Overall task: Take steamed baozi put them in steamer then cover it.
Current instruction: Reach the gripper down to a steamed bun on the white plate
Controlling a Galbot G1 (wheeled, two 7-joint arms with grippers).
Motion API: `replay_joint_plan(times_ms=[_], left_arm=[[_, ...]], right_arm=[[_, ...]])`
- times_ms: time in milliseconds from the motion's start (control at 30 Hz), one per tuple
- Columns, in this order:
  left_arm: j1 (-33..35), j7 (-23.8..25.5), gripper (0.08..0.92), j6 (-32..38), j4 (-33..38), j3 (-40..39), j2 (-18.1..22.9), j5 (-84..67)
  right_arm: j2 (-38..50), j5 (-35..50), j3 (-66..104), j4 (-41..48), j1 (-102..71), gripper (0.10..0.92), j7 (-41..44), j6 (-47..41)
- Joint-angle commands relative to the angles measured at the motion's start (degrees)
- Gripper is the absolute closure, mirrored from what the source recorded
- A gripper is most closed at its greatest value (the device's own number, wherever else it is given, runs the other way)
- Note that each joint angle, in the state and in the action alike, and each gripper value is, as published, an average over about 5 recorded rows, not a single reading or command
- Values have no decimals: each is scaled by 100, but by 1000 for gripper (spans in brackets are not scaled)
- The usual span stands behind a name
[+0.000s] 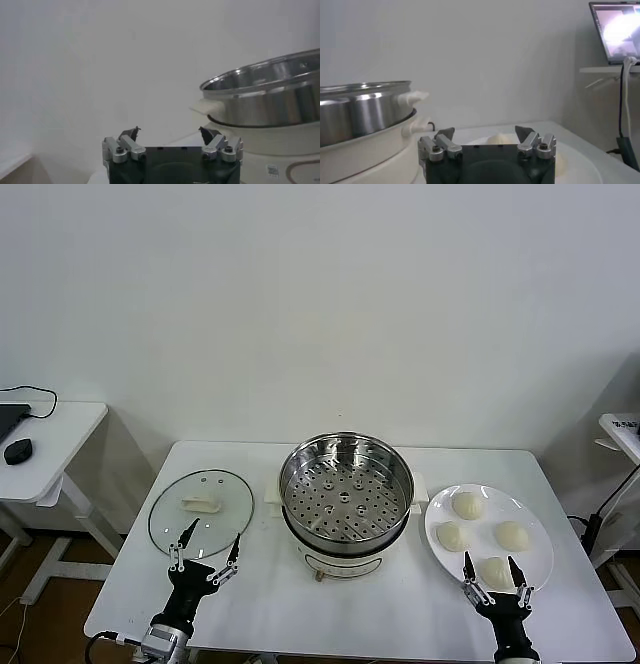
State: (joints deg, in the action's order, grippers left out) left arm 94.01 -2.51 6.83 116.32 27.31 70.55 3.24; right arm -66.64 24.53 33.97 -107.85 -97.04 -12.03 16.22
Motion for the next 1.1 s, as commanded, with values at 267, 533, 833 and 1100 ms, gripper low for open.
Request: replay_joint_plan(times_ms=[267,533,833,1100], left_arm=[[130,-15,177,7,560,-77,18,-16],[186,-13,177,22,664,-126,57,-3],[193,-18,177,39,672,-180,85,7],[221,-25,177,39,730,-217,134,23]], right_arm=[[1476,977,-354,1348,2885,203,-534,-1714],[2509,1434,-1776,3007,4855,203,761,-1926],[3629,634,-3899,4551,6879,203,4988,-2134],[3576,-966,-5889,5747,9017,203,7789,-1624]])
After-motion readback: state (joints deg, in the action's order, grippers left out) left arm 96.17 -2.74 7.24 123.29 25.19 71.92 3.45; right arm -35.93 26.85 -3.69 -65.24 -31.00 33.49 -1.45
